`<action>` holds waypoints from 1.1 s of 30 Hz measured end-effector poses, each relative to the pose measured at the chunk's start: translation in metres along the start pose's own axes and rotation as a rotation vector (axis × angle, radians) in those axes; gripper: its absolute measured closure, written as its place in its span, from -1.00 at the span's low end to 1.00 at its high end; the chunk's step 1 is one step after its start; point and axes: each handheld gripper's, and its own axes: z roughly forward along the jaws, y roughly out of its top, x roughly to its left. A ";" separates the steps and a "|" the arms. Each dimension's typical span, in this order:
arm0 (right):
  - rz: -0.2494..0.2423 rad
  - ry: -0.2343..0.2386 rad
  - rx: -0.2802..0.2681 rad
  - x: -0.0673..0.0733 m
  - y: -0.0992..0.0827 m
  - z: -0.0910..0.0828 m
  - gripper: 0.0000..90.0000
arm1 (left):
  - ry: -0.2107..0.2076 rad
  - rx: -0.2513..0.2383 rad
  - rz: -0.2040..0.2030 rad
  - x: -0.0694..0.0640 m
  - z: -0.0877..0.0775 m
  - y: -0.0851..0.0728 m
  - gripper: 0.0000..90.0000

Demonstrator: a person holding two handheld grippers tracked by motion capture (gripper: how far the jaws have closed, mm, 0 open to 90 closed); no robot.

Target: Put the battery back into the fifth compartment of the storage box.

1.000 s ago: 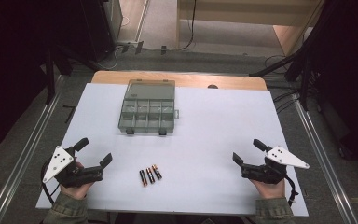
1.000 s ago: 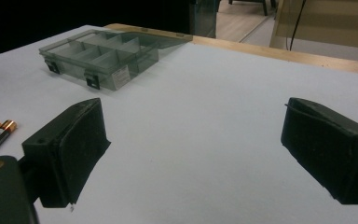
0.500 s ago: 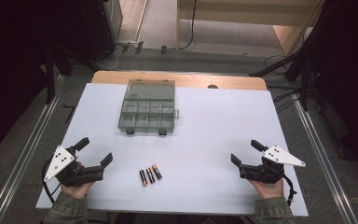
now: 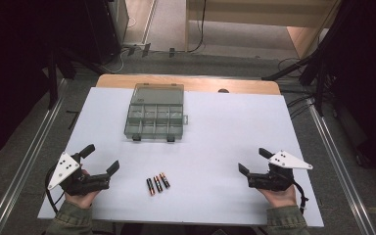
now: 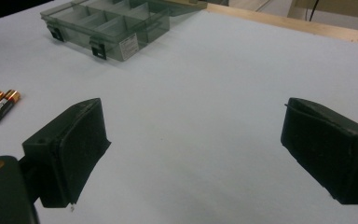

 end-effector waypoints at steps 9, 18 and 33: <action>-0.042 0.017 0.062 0.015 0.006 0.012 -0.84 | -0.001 0.001 -0.001 0.001 0.000 0.000 -1.00; -0.104 0.036 0.161 0.041 0.017 0.033 -0.83 | -0.004 0.002 -0.003 0.001 0.000 0.000 -1.00; -0.145 0.026 0.361 0.082 0.041 0.068 -0.78 | -0.007 0.005 -0.014 0.002 0.000 0.000 -1.00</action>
